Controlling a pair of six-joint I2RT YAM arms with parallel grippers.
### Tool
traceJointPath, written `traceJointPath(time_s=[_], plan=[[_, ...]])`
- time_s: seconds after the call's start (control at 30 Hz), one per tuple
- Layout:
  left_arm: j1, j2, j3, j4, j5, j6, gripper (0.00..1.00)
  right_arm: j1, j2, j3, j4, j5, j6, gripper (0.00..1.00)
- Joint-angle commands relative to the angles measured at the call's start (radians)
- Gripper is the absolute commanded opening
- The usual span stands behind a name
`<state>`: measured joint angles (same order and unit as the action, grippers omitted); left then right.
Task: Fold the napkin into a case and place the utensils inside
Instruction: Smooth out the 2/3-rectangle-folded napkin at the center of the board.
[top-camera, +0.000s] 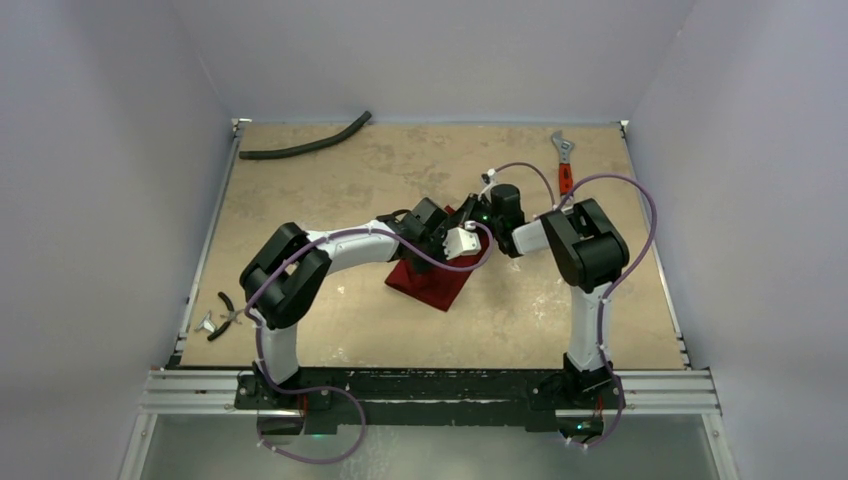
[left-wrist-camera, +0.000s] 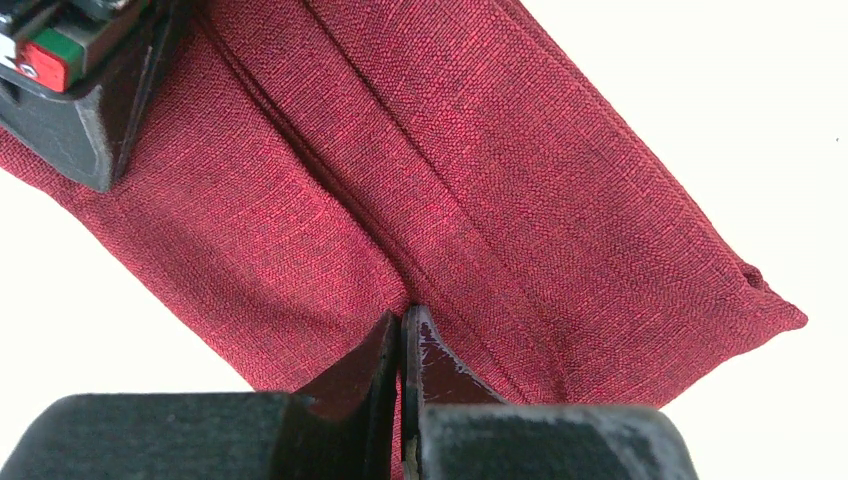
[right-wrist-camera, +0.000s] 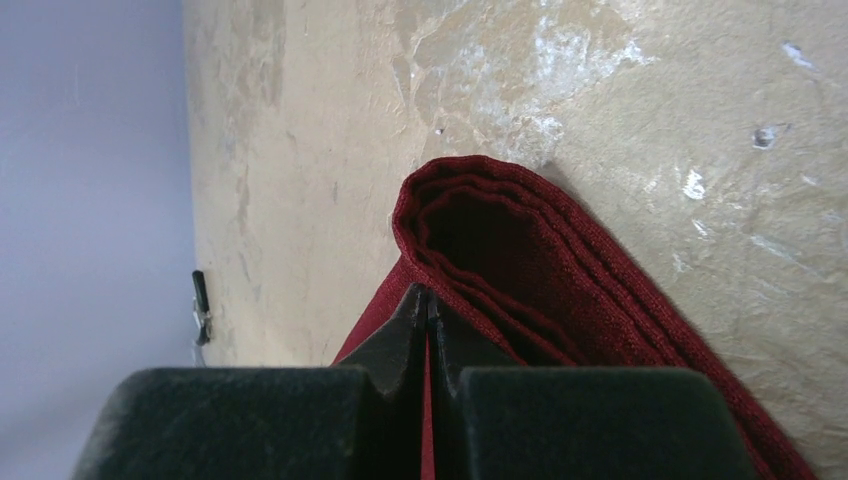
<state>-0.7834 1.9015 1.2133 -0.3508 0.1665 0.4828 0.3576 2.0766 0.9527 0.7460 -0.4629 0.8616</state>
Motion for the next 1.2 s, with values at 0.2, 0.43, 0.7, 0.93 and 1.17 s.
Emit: traceJointPath(time_s=[0.2,0.43,0.7,0.93,1.17], plan=[[0.002,-0.003,-0.009,-0.105,0.034,-0.01,0.16,-0.003,0.031,-0.019,-0.019,0.074,-0.088,0.0],[0.037,-0.055,0.243,-0.299,0.158,-0.087,0.67,-0.003,0.034,-0.056,0.015,0.096,-0.092,0.0],[0.162,-0.112,0.202,-0.256,0.184,-0.174,0.58,-0.003,0.02,-0.085,0.05,0.111,-0.087,0.0],[0.169,-0.107,0.021,-0.135,0.148,-0.114,0.2,-0.001,0.008,-0.098,0.062,0.119,-0.09,0.0],[0.1,-0.047,0.066,-0.095,0.122,0.001,0.16,0.0,0.0,-0.102,0.055,0.117,-0.087,0.0]])
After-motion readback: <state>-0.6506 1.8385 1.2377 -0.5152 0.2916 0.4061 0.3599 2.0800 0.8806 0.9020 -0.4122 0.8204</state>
